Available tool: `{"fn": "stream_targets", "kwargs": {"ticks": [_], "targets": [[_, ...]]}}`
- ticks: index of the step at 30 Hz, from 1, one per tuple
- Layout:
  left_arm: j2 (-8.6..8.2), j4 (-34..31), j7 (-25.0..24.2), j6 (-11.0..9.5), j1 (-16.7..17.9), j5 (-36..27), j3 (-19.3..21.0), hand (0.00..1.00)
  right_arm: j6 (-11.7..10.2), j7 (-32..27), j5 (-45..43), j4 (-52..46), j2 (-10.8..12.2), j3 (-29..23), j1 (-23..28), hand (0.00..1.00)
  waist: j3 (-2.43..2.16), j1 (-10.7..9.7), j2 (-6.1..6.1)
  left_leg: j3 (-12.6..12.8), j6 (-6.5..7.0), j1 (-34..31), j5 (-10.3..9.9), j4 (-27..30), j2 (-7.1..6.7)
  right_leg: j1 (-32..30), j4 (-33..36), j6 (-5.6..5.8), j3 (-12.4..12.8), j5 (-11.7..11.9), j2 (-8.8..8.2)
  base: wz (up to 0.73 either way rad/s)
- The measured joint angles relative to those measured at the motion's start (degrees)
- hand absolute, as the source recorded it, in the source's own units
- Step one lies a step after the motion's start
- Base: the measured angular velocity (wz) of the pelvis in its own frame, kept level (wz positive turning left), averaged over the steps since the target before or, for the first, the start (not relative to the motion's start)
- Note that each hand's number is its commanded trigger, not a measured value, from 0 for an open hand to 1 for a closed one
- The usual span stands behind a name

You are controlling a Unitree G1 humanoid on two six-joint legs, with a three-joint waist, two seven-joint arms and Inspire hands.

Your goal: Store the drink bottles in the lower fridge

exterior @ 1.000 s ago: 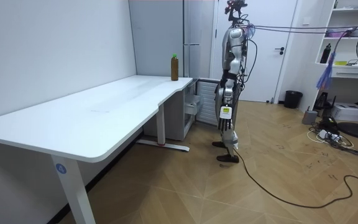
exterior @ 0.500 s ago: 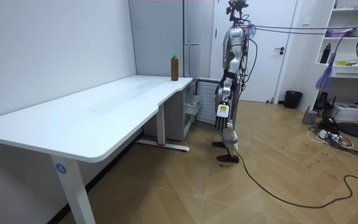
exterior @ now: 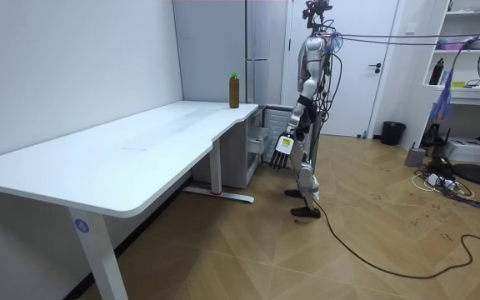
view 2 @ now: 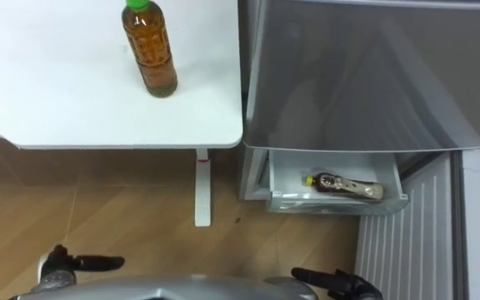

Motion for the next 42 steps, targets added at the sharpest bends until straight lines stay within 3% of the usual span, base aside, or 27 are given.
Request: {"fn": "stream_targets", "kwargs": {"ticks": [5,12,15,17,19,22,27,32,36,42], "targets": [[0.3,-6.8,4.3,-2.6,-0.3,-0.1,0.7,0.0,-0.7,0.1,-3.2,-1.2,-0.1,-0.6,0.2,0.0,-0.22,-0.1,0.17,0.0,0.0,0.0,0.0,0.0,-0.01,0.1,0.0,0.0,0.1,0.0,0.01,0.0],[0.19,-14.4,8.6,-2.9,0.3,-1.1,0.6,0.0,-1.3,-0.3,-3.5,-1.4,-0.1,-0.6,0.4,0.0,-0.23,0.1,0.28,0.0,0.0,0.2,0.0,-0.1,-0.01,0.1,0.0,0.0,0.3,0.0,0.06,0.0],[0.11,-22.2,10.5,-3.0,0.8,-0.2,1.0,0.0,-1.3,-0.3,-3.6,-2.4,-0.1,-0.7,1.0,0.0,-0.23,0.4,0.33,0.0,0.0,0.2,0.0,-0.1,0.0,0.1,0.1,0.0,0.3,0.0,0.03,0.0],[0.23,-27.4,12.5,-4.8,0.8,1.4,1.8,0.0,-1.4,-0.3,-5.2,-3.5,-0.2,-0.7,1.3,0.0,-0.28,0.3,0.46,0.0,0.0,0.2,0.0,-0.1,0.01,0.1,0.2,0.0,0.3,0.0,0.04,0.0],[0.08,-29.8,14.1,-5.3,0.8,1.5,1.9,0.0,-1.7,-0.4,-5.4,-3.9,-0.1,-0.7,1.5,0.0,-0.32,0.3,0.61,0.0,0.0,0.2,0.0,-0.1,0.02,0.0,0.2,0.0,0.2,0.0,0.04,0.0],[-0.35,-35.1,15.9,-4.8,2.0,2.4,1.4,0.0,-1.9,-0.9,-5.6,-5.4,-0.1,-0.6,2.0,0.0,-0.34,0.3,0.63,-0.1,0.0,0.0,0.0,0.0,0.03,-0.1,0.1,-0.02,0.1,0.0,0.05,0.0],[-0.29,-35.7,17.6,-4.4,2.3,2.7,0.5,0.0,-2.0,-2.2,-7.6,-6.4,0.0,0.1,1.9,0.0,-0.27,0.2,0.73,-0.1,0.0,-0.1,0.0,0.2,0.02,0.0,0.0,-0.02,0.0,0.0,0.0,0.0],[-0.28,-39.3,18.6,-1.9,3.2,4.1,-1.1,0.0,-2.4,-2.0,-7.6,-6.0,0.1,0.6,1.5,0.0,-0.16,0.2,0.54,-0.3,0.0,-0.4,0.0,0.3,0.03,-0.1,-0.1,-0.02,-0.1,0.0,-0.03,0.01],[-0.15,-40.8,18.6,-1.2,3.7,6.8,-1.8,0.0,-2.8,-2.0,-7.5,-5.4,0.2,0.6,1.2,0.0,-0.05,0.1,0.43,-0.7,0.0,-0.6,0.0,0.3,0.02,0.0,-0.2,-0.02,-0.5,0.0,-0.09,0.06],[1.4,-42.7,18.5,-0.9,3.7,11.4,-4.3,0.0,-5.1,-2.6,-6.7,-1.8,0.7,2.0,0.2,0.0,0.48,-0.1,-0.07,-1.7,0.0,-1.7,0.0,1.3,-0.11,-0.1,-1.0,-0.04,-1.5,0.2,-0.39,0.12]]}}
